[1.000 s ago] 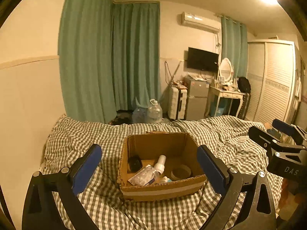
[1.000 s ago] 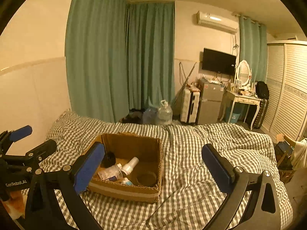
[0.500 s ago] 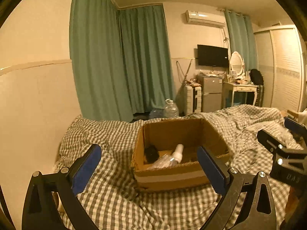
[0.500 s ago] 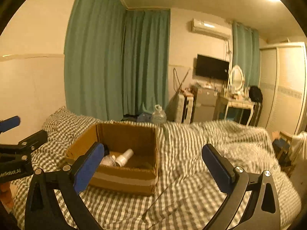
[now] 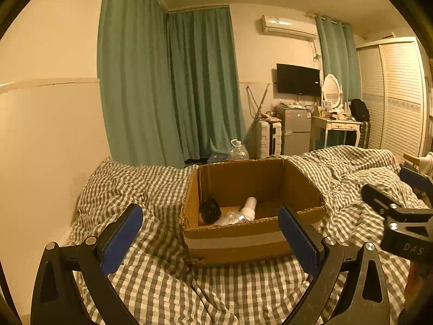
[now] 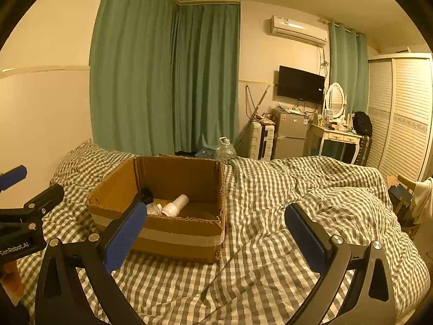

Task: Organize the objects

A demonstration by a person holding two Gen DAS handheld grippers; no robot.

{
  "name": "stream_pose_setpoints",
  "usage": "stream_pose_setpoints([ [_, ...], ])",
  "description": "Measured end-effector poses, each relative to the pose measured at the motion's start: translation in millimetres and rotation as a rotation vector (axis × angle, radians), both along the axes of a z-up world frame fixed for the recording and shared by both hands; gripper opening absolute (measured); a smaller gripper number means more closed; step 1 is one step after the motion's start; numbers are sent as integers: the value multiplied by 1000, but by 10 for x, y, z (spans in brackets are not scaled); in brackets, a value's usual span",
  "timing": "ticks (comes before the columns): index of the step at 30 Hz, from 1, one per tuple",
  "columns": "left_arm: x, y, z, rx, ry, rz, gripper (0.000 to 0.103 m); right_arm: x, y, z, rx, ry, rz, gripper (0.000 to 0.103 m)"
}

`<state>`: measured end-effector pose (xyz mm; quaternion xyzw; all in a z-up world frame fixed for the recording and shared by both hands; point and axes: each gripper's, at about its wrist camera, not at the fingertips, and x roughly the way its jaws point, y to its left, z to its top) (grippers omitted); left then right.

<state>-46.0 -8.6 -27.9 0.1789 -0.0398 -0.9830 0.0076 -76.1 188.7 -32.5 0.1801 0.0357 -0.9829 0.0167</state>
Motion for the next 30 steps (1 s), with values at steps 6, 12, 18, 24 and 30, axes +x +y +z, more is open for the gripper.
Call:
stream_pose_setpoints([
  [6,19,31,-33,-15,0,-18,103,-23,-27,-53,6,-17,4,102],
  [12,-6,-15,-48,11,-16,-17,103,-33,-5,-84,6,-32,-5,102],
  [18,3,-48,-50,38,-26,-25,103,-49,-12,-124,12,-34,-15,102],
  [24,-8,-18,-88,22,-49,-30,103,-55,-21,-145,15,-39,-17,102],
  [30,-8,-38,-78,56,-56,-35,103,-54,-30,-154,24,-32,-19,102],
])
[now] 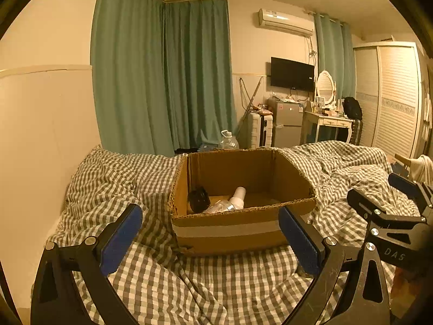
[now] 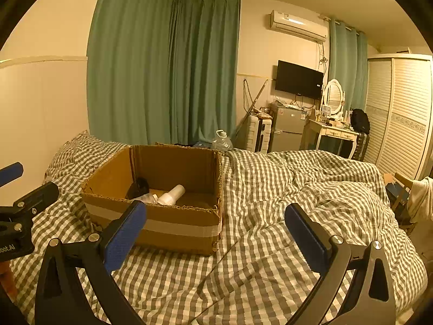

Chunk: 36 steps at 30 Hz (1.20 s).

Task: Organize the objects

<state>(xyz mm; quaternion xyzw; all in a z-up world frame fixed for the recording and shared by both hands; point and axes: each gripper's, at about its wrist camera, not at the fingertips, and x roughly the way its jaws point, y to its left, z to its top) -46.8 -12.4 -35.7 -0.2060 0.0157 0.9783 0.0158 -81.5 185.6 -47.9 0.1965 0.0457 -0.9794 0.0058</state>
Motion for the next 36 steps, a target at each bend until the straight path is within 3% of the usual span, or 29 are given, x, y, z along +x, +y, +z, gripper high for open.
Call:
stream_pose_setpoints([
  [15,-10,39,-22,-36,-13,2,103,-20,37,-24,-4,-14,-5,102],
  [36,29,-2,-52,-26,-4,11,103,-48,-25,-88,21,-36,2,102],
])
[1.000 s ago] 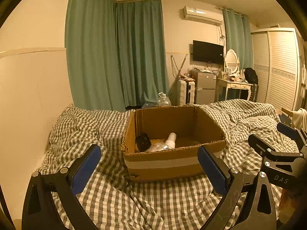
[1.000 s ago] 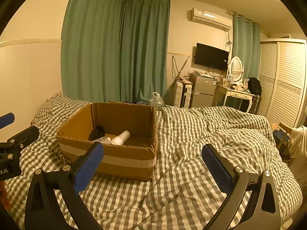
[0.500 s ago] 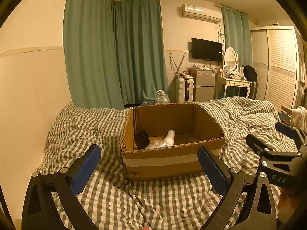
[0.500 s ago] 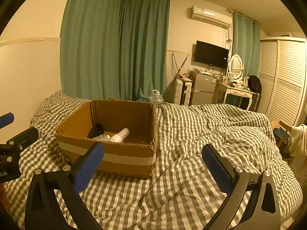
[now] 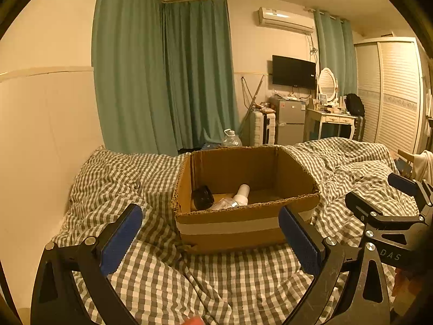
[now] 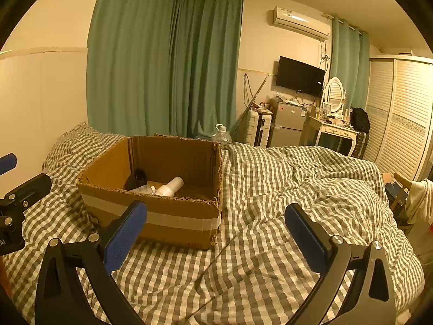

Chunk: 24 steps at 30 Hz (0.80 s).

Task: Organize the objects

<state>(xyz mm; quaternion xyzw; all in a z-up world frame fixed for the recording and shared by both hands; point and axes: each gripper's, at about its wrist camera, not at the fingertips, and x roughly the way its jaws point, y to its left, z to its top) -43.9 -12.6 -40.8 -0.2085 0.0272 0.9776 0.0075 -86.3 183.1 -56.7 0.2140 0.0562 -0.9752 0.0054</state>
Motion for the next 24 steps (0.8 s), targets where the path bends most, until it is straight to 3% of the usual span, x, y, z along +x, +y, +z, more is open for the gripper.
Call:
stream_pose_setpoints([
  [24,3,-2,-65,-10,-10,7,103,-15,-43,-74,10,-10,14,102],
])
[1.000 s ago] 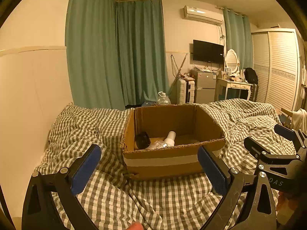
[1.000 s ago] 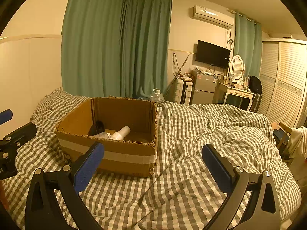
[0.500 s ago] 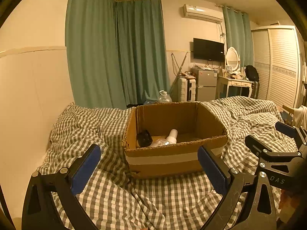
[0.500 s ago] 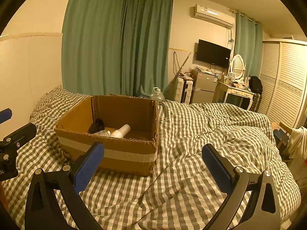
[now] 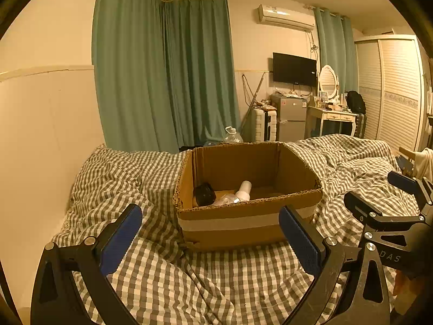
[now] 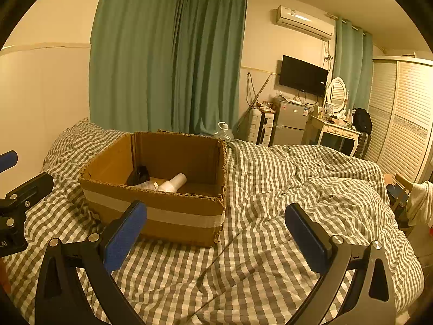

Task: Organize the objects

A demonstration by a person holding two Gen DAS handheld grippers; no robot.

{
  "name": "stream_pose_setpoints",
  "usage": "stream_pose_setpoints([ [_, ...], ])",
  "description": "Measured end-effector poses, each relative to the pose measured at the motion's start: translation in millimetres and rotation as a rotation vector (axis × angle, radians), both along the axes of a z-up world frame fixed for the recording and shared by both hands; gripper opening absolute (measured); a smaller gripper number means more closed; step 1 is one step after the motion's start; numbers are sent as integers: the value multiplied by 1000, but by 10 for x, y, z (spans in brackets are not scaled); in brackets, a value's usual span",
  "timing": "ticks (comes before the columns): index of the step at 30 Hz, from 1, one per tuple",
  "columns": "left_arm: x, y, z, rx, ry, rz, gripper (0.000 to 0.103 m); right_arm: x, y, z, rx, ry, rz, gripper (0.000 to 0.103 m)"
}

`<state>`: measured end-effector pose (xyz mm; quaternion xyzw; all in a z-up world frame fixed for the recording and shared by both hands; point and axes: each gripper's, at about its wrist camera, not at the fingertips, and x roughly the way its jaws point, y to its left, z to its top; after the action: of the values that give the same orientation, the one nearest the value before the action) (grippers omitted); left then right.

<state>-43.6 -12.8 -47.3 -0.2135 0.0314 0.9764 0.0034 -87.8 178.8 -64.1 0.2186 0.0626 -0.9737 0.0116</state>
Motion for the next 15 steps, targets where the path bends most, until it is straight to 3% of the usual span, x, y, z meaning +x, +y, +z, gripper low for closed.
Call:
stream_pose_setpoints([
  [15,-12,-10,-15,-10,-10,9,103,7,-47,-34,10,-10,13,102],
])
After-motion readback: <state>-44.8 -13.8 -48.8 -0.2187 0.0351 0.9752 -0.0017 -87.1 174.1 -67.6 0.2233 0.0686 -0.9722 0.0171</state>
